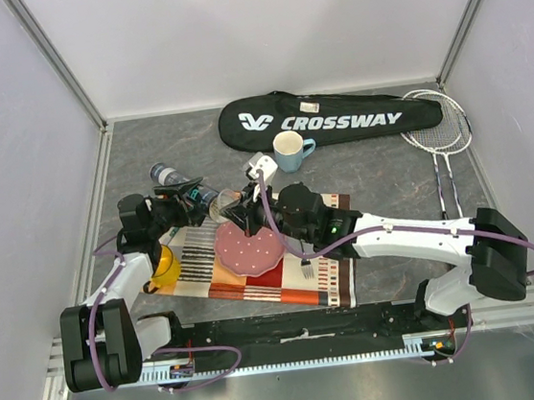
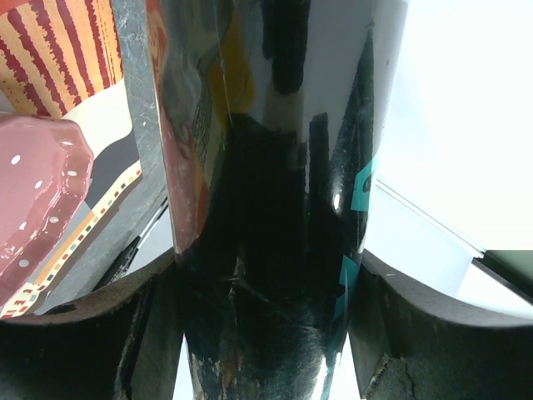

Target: Pack up the badminton gear

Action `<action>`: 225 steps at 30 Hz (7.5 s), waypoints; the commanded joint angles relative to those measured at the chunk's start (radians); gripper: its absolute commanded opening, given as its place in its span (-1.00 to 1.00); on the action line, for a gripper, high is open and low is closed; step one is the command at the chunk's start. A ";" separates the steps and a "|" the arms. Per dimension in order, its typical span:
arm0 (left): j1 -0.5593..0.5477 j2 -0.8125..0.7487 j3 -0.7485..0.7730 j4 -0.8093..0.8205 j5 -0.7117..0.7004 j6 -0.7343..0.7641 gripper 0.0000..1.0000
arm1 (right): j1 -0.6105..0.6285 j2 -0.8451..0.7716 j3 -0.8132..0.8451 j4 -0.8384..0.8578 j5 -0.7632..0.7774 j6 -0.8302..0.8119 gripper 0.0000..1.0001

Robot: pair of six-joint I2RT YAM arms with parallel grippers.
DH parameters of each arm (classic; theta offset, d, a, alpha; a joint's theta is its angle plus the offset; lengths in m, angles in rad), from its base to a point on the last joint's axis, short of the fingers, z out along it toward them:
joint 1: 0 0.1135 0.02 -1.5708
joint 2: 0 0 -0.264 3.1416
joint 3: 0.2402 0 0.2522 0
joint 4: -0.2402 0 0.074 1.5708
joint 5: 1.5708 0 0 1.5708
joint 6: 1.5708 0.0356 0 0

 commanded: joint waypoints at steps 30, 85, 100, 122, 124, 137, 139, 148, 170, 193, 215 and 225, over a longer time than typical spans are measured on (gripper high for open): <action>-0.006 -0.029 0.054 0.030 0.001 -0.003 -0.95 | 0.033 0.006 -0.001 0.107 0.051 0.068 -1.00; -0.026 -0.046 0.049 0.022 -0.001 -0.008 -0.95 | 0.022 0.107 -0.026 0.239 0.091 0.071 -1.00; -0.029 -0.044 0.047 0.022 0.002 -0.008 -0.95 | 0.016 0.118 -0.040 0.307 0.122 0.043 -1.00; -0.035 -0.076 0.024 0.023 0.010 -0.026 -0.95 | 0.013 0.200 -0.012 0.327 0.306 -0.026 -1.00; -0.036 -0.076 0.021 0.023 0.013 -0.026 -0.95 | 0.013 0.197 -0.006 0.308 0.315 0.014 -1.00; -0.041 -0.078 0.017 0.031 0.024 -0.040 -0.95 | 0.016 0.265 0.057 0.353 0.366 -0.003 -1.00; -0.041 -0.080 0.015 0.031 0.025 -0.042 -0.95 | 0.022 0.278 0.066 0.351 0.393 -0.015 -1.00; -0.042 -0.090 0.004 0.033 0.025 -0.054 -0.95 | 0.031 0.279 0.063 0.419 0.436 -0.087 -1.00; -0.042 -0.057 0.011 0.062 0.008 -0.088 -0.95 | 0.046 0.134 -0.105 0.338 0.243 0.034 -1.00; -0.042 -0.066 0.012 0.037 0.018 -0.060 -0.95 | 0.045 0.074 -0.087 0.316 0.235 -0.040 -1.00; -0.042 -0.066 0.023 0.033 0.028 -0.066 -0.95 | 0.046 0.114 -0.049 0.397 0.217 -0.092 -1.00; -0.044 -0.063 0.015 0.049 0.044 -0.089 -0.95 | 0.059 0.108 -0.056 0.427 0.194 -0.124 -1.00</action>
